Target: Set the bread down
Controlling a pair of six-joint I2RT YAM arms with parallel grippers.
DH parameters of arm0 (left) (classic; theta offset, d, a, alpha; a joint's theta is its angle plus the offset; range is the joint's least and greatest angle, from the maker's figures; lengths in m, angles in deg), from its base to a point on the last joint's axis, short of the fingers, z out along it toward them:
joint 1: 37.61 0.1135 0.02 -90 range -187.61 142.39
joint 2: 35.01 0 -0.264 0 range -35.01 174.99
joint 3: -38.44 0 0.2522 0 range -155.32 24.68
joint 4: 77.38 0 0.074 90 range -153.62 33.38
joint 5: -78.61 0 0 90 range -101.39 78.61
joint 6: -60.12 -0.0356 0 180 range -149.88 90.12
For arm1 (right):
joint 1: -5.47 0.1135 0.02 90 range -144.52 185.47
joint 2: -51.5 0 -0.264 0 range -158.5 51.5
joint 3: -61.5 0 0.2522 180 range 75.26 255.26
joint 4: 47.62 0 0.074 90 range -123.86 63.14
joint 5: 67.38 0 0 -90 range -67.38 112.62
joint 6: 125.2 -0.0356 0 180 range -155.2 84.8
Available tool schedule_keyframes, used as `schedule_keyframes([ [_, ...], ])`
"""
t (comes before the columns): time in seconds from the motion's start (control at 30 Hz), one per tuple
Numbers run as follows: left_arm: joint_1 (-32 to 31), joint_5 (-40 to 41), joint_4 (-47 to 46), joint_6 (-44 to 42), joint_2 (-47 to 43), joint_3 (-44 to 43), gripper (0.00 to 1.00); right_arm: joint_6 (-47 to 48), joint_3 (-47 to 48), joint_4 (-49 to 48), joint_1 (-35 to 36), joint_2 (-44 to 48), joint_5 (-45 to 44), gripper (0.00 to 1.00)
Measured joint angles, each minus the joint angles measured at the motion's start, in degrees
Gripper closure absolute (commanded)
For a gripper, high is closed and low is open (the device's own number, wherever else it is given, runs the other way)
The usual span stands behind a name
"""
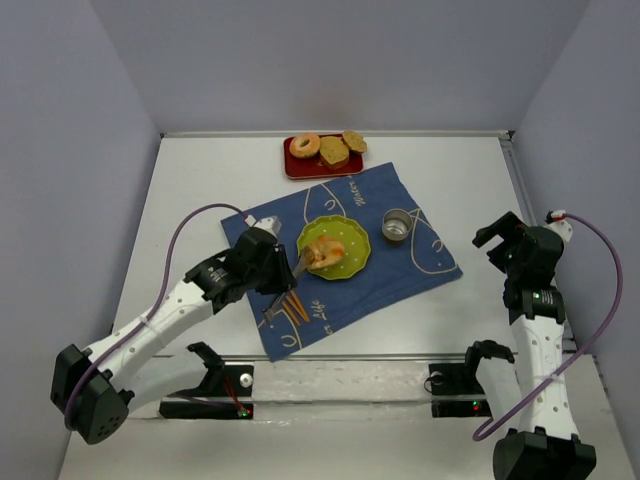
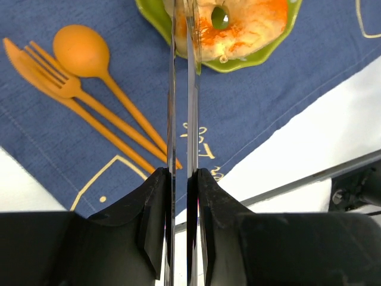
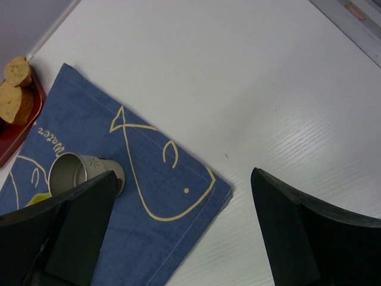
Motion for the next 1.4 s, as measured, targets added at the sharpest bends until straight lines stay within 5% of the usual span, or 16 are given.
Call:
schedule_keyframes([
  [0.2, -0.5, 2.6, 2.4, 0.7, 0.5, 0.0, 0.47, 0.0, 0.0, 0.0, 0.0, 0.3, 0.0, 0.00],
  [0.33, -0.9, 3.1, 3.0, 0.4, 2.2, -0.1, 0.42, 0.0, 0.0, 0.0, 0.0, 0.3, -0.2, 0.00],
  [1.13, -0.9, 2.9, 5.5, -2.1, -2.5, -8.6, 0.32, 0.0, 0.0, 0.0, 0.0, 0.1, -1.0, 0.00],
  [1.4, -0.9, 5.5, -1.6, -4.4, 5.7, -17.4, 0.36, 0.0, 0.0, 0.0, 0.0, 0.0, -1.0, 0.00],
])
